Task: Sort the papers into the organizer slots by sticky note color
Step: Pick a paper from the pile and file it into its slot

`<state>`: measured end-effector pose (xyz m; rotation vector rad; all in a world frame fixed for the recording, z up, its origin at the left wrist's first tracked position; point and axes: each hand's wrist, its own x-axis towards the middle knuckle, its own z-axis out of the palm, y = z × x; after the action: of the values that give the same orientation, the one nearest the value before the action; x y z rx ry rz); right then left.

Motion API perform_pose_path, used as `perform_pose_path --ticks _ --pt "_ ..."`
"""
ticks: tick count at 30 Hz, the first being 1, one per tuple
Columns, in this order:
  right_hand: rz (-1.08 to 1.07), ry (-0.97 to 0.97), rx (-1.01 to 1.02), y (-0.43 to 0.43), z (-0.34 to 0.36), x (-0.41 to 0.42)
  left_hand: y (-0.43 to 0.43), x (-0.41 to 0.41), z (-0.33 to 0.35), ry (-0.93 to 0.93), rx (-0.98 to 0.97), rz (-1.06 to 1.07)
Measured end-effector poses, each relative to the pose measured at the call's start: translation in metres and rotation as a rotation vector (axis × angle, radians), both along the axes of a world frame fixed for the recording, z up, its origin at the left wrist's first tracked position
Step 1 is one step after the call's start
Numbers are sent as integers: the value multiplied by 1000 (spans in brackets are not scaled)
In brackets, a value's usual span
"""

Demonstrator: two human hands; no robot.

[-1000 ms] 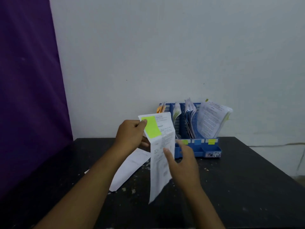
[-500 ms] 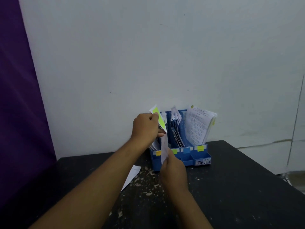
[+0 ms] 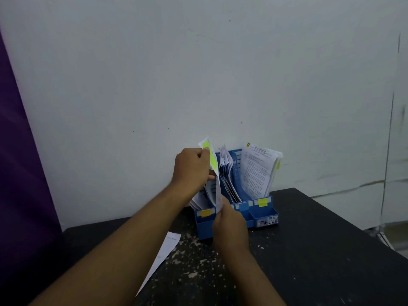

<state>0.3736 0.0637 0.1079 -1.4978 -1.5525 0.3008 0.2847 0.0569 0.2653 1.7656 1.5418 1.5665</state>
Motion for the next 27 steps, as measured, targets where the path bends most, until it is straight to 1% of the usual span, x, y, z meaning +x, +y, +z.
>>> perform_pose_path --ticks 8,13,17,21,23,27 --pt "-17 -103 46 40 4 -1 31 0 10 89 44 34" --pt "-23 -113 101 82 20 -6 63 -3 22 202 88 89" --pt "2 -111 106 116 28 -11 87 -9 22 216 77 104" --pt "52 -71 50 151 16 -17 108 -20 5 198 21 94" --pt "77 -92 -15 164 6 -18 117 -26 -8 171 1 66" --pt "74 -108 -157 177 -9 -11 113 -32 -34 173 -32 30"
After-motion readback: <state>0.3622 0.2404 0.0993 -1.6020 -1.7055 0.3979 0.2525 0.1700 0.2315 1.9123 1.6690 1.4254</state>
